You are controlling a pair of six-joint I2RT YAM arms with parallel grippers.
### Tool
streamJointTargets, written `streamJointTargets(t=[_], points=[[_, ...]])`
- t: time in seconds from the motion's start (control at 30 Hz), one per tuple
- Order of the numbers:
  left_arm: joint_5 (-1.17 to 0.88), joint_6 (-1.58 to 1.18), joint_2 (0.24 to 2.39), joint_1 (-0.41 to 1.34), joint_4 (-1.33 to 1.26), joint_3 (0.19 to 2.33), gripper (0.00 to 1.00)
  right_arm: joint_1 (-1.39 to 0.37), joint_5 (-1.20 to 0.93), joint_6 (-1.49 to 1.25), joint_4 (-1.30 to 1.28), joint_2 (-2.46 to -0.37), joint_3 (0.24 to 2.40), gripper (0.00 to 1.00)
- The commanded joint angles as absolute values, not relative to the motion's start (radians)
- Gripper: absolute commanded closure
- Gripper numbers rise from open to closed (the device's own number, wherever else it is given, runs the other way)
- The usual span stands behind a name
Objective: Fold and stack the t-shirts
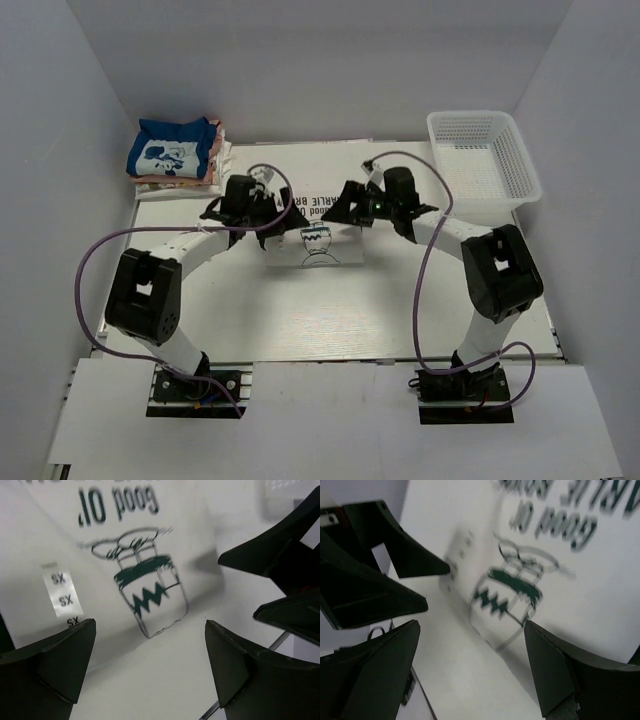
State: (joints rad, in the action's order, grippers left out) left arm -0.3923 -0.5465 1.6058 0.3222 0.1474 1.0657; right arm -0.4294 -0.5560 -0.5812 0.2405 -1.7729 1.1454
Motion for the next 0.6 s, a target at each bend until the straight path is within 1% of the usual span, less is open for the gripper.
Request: streamJointTargets(t=[0.0,0.1,0.2,0.33,0.4,0.53,0.57], points=[[-0.448,-0.611,1.623,0.331,0.031,0.944,0.00,-0.440,-0.658,-0.676,0.393,-1.818,1.005,0.10],[-0.436,-0.632,1.667,0.331,-0.004,0.881,0.00,-0.434,-0.679,-0.704,0.411,-1.864,0.945,0.10],[-0.446,-0.632,1.718,0.331,0.009,0.835,0.00,-0.426,-0.655,-0.709,0.414,-1.888,0.887,0.10],[-0.469,-0.632,1.740,0.310,-0.003,0.744,0.07,-0.394,-0.627,-0.672,0.373,-1.905,0.861,0.10],[-0.469,-0.632,1.740,0.310,-0.014,0.735,0.08,-0.390,-0.620,-0.652,0.359,-1.902,0.859,0.10],[-0.457,-0.583,1.655,0.331,0.072,0.775,0.08,-0.380,-0.612,-0.603,0.308,-1.855,0.900,0.10],[-0.457,-0.562,1.602,0.331,0.090,0.787,0.08,-0.382,-0.591,-0.566,0.222,-1.820,0.917,0.10]])
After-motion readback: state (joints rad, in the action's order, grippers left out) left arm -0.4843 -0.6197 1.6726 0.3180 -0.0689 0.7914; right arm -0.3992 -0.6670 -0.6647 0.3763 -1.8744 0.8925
